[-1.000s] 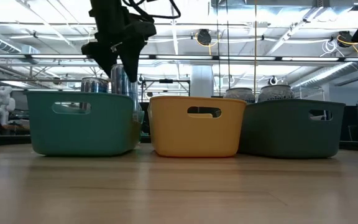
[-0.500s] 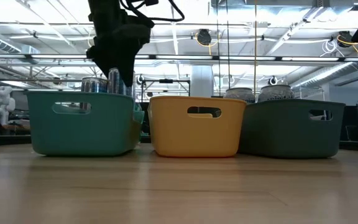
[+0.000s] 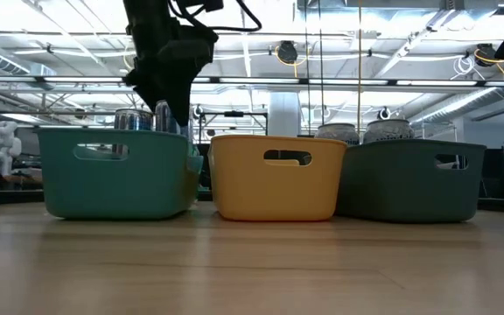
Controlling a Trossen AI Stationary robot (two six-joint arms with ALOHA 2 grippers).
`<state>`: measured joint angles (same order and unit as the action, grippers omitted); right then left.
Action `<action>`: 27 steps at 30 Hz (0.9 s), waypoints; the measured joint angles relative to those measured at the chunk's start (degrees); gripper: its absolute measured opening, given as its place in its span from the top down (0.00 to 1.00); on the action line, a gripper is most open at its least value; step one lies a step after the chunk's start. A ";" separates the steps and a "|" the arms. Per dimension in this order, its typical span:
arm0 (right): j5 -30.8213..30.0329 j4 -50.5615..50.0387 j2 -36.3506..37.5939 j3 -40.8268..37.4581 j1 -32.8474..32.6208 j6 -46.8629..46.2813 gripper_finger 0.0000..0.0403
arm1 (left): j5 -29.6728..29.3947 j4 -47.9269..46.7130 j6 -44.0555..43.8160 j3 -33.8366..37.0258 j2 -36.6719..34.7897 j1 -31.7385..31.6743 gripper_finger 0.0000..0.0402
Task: Sort soda cans
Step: Put the white and blue soda can into the light blue bin
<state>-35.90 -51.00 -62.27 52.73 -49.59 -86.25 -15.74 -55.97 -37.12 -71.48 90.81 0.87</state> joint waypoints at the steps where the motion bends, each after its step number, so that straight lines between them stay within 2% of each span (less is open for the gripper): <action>1: 0.00 0.00 -0.01 0.00 0.01 0.00 0.14 | 0.04 0.07 0.05 0.47 0.02 0.02 0.34; 27: -0.04 -0.11 0.01 0.00 -0.01 0.17 0.14 | 0.69 1.62 -0.04 0.98 0.02 0.02 0.33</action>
<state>-35.94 -51.12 -62.26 52.73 -49.60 -86.08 -15.05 -54.35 -37.17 -70.50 90.83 0.89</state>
